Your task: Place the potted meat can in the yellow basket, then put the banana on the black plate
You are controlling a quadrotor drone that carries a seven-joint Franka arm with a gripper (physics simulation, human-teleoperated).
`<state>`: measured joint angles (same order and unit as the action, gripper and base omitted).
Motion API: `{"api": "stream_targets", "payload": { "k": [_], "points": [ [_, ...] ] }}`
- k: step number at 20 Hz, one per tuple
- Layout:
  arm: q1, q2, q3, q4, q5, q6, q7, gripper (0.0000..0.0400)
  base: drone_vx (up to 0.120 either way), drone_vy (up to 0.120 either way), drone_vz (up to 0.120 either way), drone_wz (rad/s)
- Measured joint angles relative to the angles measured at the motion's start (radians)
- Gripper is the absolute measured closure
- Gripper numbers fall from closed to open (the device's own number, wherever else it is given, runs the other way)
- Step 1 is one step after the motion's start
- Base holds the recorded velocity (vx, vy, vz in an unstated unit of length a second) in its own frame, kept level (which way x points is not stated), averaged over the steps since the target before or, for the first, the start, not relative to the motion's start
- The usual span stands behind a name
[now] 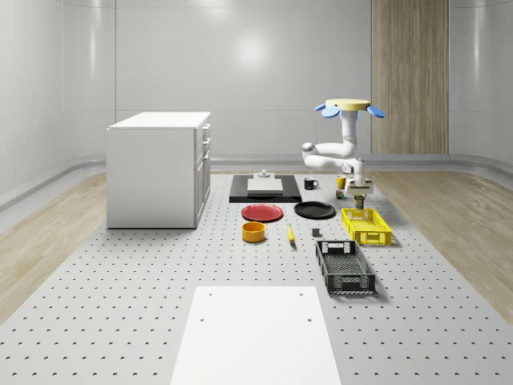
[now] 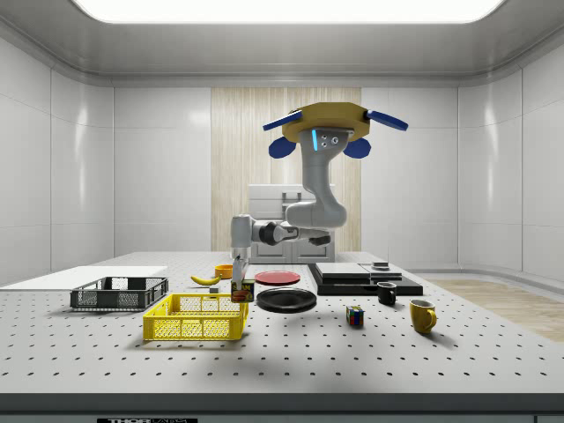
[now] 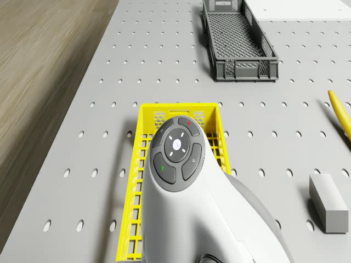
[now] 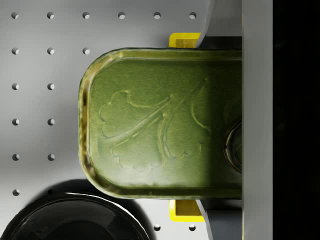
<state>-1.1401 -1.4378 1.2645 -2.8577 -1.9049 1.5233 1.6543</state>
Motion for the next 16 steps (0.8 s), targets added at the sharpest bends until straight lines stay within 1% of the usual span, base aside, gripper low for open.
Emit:
{"api": "stream_targets", "payload": {
  "k": [8, 15, 16],
  "points": [
    [-0.003, -0.008, 0.001, 0.000, 0.003, 0.007, 0.002, 0.0111, 0.120, 0.000, 0.000, 0.000],
    [-0.005, -0.014, 0.003, 0.001, 0.006, 0.013, 0.004, 0.0111, 0.120, 0.000, -0.114, 0.000],
    [-0.005, -0.014, 0.003, 0.001, 0.006, 0.014, 0.004, 0.0111, 0.120, 0.000, -0.040, 0.000]
  ]
}}
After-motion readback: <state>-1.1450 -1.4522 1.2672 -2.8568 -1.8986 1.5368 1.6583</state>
